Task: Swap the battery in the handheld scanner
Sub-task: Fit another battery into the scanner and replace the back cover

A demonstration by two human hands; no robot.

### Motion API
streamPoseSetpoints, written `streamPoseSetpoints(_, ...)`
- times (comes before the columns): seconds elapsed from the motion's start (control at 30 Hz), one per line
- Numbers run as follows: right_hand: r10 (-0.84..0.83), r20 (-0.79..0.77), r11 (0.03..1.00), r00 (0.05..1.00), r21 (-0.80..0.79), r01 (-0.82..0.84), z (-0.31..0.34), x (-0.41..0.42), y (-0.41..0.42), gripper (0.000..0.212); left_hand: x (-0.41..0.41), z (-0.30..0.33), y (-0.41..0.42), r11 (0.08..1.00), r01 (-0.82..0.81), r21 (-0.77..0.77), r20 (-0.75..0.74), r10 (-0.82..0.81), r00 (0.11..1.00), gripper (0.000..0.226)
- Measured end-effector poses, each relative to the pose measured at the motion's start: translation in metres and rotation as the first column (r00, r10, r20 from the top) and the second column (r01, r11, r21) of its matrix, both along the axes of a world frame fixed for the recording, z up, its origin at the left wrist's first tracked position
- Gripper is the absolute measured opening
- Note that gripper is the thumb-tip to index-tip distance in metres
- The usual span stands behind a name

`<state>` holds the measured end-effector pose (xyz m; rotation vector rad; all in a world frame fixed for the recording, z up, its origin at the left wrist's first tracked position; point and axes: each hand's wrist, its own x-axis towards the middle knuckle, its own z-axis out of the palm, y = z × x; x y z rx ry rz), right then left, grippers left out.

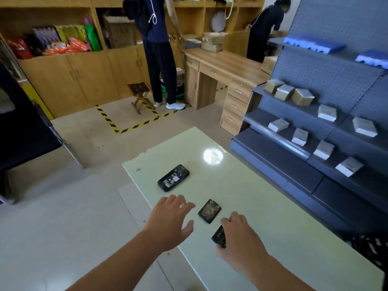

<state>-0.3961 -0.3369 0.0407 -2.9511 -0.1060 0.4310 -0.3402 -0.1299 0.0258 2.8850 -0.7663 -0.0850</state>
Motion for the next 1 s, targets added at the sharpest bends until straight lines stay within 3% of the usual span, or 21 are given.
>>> streamPoseSetpoints(0.27, -0.021, -0.039, 1.0, 0.999, 0.004, 0.021, -0.007, 0.095, 0.053, 0.041, 0.107, -0.004, 0.045, 0.999, 0.036, 0.001, -0.018, -0.036, 0.999, 0.044)
streamPoseSetpoints(0.4, -0.08, -0.064, 0.996, 0.995, -0.048, 0.077, -0.008, 0.139, 0.075, 0.041, 0.168, -0.028, 0.061, 0.995, 0.087, 0.056, 0.011, -0.088, 0.996, 0.039)
streamPoseSetpoints(0.5, -0.162, -0.113, 0.985, 0.98, -0.072, 0.155, -0.009, 0.167, 0.09, 0.042, 0.21, -0.057, 0.07, 0.994, 0.038, 0.104, -0.064, -0.031, 0.997, 0.038)
streamPoseSetpoints(0.8, -0.336, -0.254, 0.941, 0.907, -0.133, 0.312, -0.037, 0.198, 0.115, 0.044, 0.264, -0.159, 0.032, 0.954, -0.006, 0.298, -0.228, 0.078, 0.971, 0.079)
streamPoseSetpoints(1.0, -0.387, -0.264, 0.922, 0.884, -0.14, 0.362, -0.045, 0.193, 0.106, 0.047, 0.274, -0.18, 0.014, 0.959, -0.166, 0.229, -0.319, 0.236, 0.918, 0.077)
